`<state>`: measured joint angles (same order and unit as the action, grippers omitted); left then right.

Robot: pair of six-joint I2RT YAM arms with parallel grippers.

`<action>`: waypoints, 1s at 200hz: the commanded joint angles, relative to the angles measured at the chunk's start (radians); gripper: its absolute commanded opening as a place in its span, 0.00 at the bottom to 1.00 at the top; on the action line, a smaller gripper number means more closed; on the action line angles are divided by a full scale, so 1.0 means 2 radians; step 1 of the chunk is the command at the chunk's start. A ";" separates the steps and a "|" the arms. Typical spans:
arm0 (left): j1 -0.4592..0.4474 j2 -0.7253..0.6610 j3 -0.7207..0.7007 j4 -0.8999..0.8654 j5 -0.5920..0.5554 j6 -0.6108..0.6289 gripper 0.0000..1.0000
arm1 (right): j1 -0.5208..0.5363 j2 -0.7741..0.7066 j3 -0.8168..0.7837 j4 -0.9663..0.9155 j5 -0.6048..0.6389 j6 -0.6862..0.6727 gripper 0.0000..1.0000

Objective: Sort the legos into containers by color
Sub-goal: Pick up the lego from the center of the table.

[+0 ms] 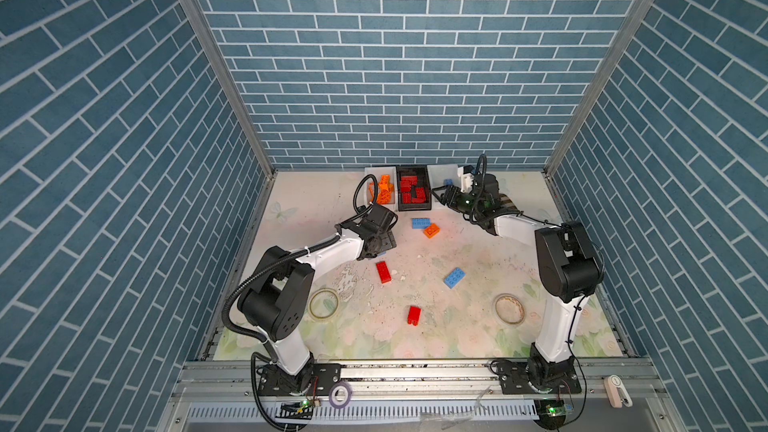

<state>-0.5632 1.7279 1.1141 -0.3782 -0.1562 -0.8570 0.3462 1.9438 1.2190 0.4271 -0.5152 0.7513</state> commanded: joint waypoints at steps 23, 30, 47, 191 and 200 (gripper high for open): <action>0.003 0.036 0.028 -0.035 -0.014 -0.020 0.84 | -0.001 -0.047 -0.018 -0.003 0.020 -0.016 0.59; 0.004 0.041 0.034 -0.041 -0.019 -0.020 0.84 | -0.002 -0.050 -0.020 -0.007 0.022 -0.019 0.59; 0.008 0.049 0.037 -0.046 -0.020 -0.021 0.84 | -0.001 -0.056 -0.022 -0.020 0.027 -0.028 0.59; 0.015 0.098 0.049 -0.039 -0.009 0.000 0.74 | -0.008 -0.085 -0.072 -0.016 0.042 -0.033 0.57; 0.015 0.099 0.048 -0.038 -0.010 0.002 0.73 | -0.008 -0.088 -0.073 -0.017 0.042 -0.034 0.57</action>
<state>-0.5388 1.8973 1.1965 -0.4320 -0.1562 -0.8597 0.3367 1.8160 1.0851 0.3782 -0.4435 0.7059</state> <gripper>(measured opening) 0.741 0.572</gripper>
